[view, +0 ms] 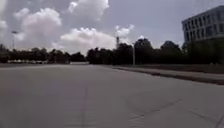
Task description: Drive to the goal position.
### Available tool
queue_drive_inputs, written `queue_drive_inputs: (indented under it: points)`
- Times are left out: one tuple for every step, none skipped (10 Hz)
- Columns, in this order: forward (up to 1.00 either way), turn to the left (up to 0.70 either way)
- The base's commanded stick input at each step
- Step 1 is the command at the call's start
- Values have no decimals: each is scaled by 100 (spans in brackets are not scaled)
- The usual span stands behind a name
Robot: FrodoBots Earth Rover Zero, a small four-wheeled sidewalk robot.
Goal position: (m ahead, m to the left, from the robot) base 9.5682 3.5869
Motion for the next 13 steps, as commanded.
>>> queue_drive_inputs:
  points:
    - [70,-27]
    - [70,-15]
    - [70,-3]
    - [70,6]
    - [70,6]
    - [70,6]
    - [70,6]
    - [70,6]
    - [70,6]
    - [70,6]
    - [70,6]
    - [70,6]
    - [70,6]
